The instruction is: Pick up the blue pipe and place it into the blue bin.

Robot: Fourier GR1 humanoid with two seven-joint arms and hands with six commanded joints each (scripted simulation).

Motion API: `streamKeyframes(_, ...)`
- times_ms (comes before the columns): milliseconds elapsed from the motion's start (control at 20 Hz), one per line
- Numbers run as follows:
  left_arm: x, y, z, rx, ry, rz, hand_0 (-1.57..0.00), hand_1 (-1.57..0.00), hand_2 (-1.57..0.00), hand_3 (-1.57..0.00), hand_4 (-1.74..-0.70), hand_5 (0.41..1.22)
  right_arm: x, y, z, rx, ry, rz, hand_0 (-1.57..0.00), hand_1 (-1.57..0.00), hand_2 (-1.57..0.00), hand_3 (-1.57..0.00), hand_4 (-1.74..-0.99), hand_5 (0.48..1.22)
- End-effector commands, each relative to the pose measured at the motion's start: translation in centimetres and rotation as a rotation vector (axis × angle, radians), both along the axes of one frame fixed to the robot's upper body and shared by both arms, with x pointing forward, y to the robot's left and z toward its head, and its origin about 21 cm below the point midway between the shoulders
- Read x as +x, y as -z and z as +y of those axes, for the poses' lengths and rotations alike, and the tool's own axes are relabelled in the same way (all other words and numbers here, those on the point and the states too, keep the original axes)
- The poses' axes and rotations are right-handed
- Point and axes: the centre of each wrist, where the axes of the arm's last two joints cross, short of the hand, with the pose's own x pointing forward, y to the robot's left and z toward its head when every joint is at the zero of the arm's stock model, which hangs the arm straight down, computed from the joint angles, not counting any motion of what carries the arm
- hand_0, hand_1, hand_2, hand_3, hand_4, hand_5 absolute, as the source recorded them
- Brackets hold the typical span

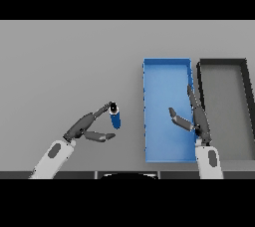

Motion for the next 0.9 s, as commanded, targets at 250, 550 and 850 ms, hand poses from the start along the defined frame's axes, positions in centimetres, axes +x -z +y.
streamKeyframes(250, 1.9, 1.3, -2.7, -0.01, 0.006, -0.011, 0.0, 0.0, 0.0, 0.0, -1.1, 0.448, -0.6, 0.3, -0.5, 0.002, -0.002, -0.018, 0.0, 0.0, 0.0, 0.0, -1.215, 0.637)
streamKeyframes(550, 2.2, 2.9, -5.4, -0.025, 0.028, 0.007, 0.0, 0.0, 0.0, 0.0, -1.09, 0.441, -0.9, -0.1, -0.9, -0.022, -0.002, -0.029, 0.0, 0.0, 0.0, 0.0, -1.205, 0.649)
streamKeyframes(850, 2.1, 3.4, -6.5, -0.196, -0.019, 0.04, -0.36, -0.55, -0.69, -0.74, -1.37, 0.832, -0.8, 0.3, -1.1, -0.005, 0.005, -0.013, 0.0, 0.0, 0.0, 0.0, -1.22, 0.656)
